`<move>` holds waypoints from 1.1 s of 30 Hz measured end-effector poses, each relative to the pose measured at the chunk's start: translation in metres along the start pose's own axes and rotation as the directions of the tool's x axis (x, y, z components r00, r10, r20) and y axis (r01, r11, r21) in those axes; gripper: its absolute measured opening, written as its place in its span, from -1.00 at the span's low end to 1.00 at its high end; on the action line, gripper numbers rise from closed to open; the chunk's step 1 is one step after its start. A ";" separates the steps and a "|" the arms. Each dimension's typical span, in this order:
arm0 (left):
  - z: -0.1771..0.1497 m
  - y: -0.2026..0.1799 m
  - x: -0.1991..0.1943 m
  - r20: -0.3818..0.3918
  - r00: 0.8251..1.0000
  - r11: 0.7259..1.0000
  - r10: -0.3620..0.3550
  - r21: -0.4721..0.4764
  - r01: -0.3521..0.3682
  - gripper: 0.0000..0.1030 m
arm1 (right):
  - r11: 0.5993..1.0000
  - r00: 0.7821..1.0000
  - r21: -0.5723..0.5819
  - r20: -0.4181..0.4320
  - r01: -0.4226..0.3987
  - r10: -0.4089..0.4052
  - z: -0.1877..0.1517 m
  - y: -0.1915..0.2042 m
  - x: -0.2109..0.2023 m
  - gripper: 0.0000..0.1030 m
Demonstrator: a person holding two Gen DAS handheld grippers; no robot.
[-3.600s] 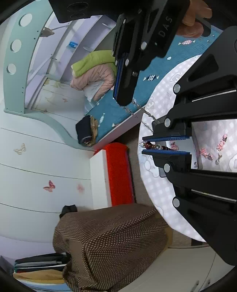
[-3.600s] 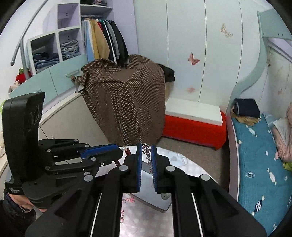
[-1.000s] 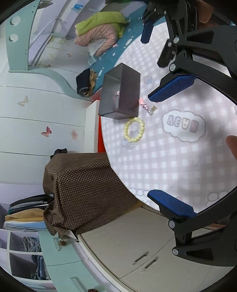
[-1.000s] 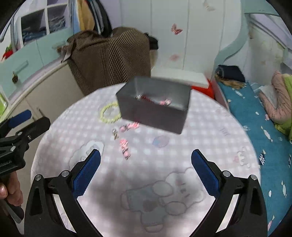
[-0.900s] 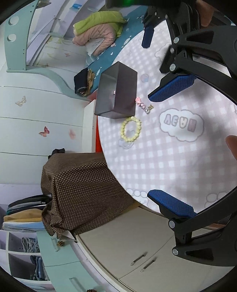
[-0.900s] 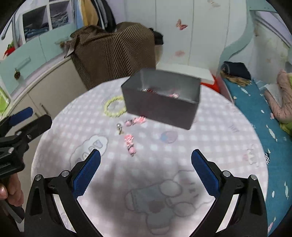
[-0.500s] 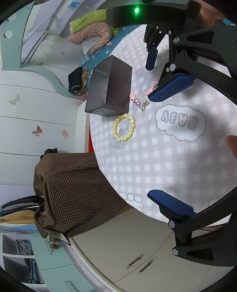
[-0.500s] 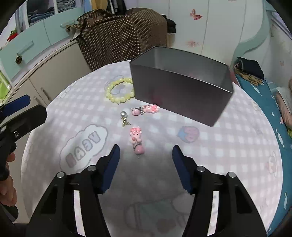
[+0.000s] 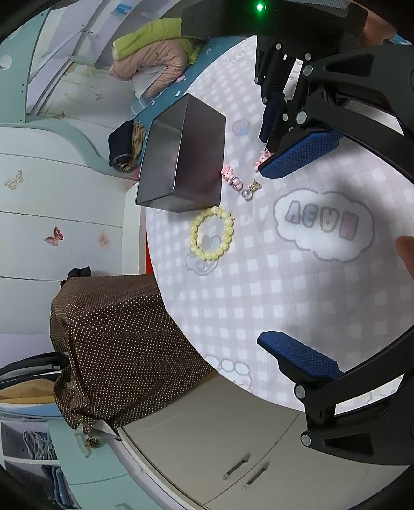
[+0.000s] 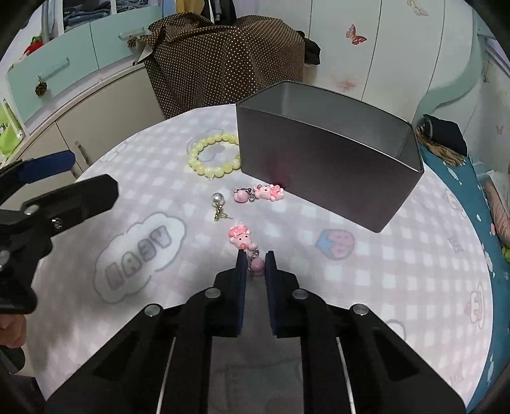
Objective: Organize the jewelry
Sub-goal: 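Grasp the pink pig charm with the right gripper while the left grasps the pearl charm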
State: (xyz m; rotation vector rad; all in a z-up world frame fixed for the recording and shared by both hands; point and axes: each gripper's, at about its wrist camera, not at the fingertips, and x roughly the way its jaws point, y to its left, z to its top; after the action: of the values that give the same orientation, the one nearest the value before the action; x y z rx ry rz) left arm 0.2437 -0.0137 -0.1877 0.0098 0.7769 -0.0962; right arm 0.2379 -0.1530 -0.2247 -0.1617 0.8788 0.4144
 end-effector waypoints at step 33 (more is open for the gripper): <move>0.008 -0.042 0.086 -0.131 0.991 0.995 -0.038 0.086 0.049 -0.06 | 0.998 1.000 0.069 0.000 -0.007 0.007 -0.009 -0.034 -0.010 -0.78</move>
State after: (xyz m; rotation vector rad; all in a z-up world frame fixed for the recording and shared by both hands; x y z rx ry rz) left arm 0.3068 -0.0632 -0.2412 0.0845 0.9025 -0.1728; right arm 0.2404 -0.1892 -0.2239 -0.0951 0.8934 0.3901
